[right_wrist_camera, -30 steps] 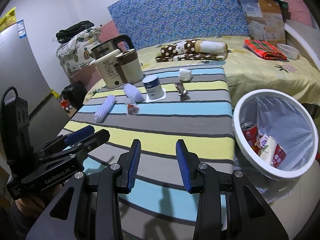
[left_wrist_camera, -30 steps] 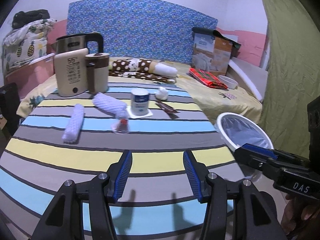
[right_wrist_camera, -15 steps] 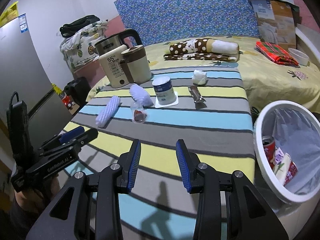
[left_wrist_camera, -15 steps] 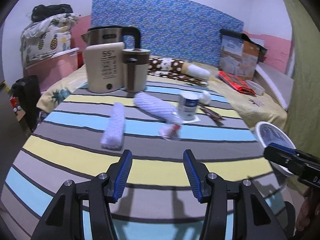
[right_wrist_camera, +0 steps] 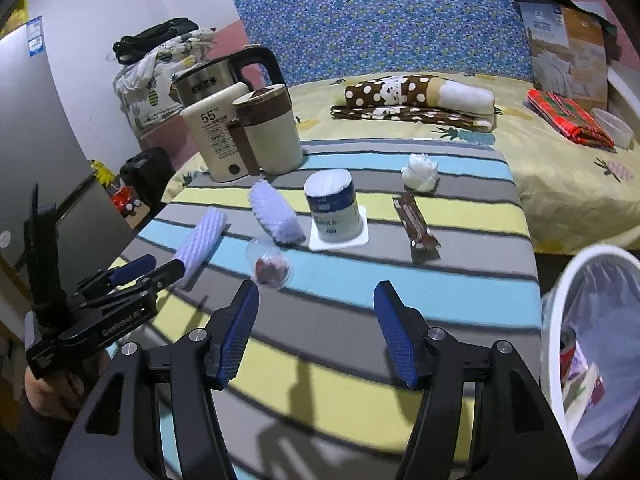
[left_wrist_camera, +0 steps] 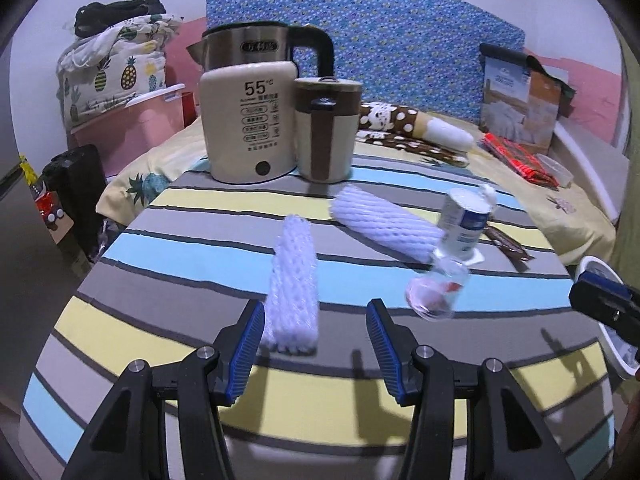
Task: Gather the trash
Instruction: 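Grasp a white foam net sleeve with the left tool while the right tool grasps the yogurt cup, then carry the foam sleeve and yogurt cup over the white bin with both tools, then open both tools to drop the foam sleeve and yogurt cup into the bin, then withdraw both open tools from the bin back over the table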
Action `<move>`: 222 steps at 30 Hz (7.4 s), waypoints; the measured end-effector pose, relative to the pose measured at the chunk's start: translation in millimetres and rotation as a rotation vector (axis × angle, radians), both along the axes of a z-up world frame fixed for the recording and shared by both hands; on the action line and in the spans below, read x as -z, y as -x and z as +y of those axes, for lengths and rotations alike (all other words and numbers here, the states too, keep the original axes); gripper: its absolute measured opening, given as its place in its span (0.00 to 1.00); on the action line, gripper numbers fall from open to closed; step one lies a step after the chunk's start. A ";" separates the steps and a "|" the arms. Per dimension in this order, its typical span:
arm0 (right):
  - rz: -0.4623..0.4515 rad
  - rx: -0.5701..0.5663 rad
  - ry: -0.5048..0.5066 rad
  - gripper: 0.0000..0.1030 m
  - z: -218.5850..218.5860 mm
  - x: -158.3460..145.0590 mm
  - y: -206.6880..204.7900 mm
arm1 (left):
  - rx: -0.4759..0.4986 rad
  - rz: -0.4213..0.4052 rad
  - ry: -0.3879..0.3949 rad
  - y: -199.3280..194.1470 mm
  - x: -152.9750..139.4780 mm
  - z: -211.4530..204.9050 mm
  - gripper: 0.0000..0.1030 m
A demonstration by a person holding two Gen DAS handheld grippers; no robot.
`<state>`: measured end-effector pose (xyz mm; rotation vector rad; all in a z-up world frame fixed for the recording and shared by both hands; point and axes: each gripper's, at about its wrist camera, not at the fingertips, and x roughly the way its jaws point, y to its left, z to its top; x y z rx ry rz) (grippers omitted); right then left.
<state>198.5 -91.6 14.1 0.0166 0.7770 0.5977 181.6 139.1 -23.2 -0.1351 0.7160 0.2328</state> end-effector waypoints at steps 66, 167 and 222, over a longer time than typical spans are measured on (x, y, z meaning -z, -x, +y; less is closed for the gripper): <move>-0.043 0.074 -0.045 0.49 -39.9 -11.6 23.0 | 0.127 -0.045 0.131 52.7 -20.1 -44.6 0.22; 0.004 0.499 -0.033 0.55 -221.7 12.0 41.5 | 0.709 -0.012 0.186 -23.0 -20.1 -300.7 0.42; -0.038 0.117 -0.043 0.54 -61.0 -8.6 61.8 | 0.275 -0.077 0.119 63.4 -33.0 -114.9 0.42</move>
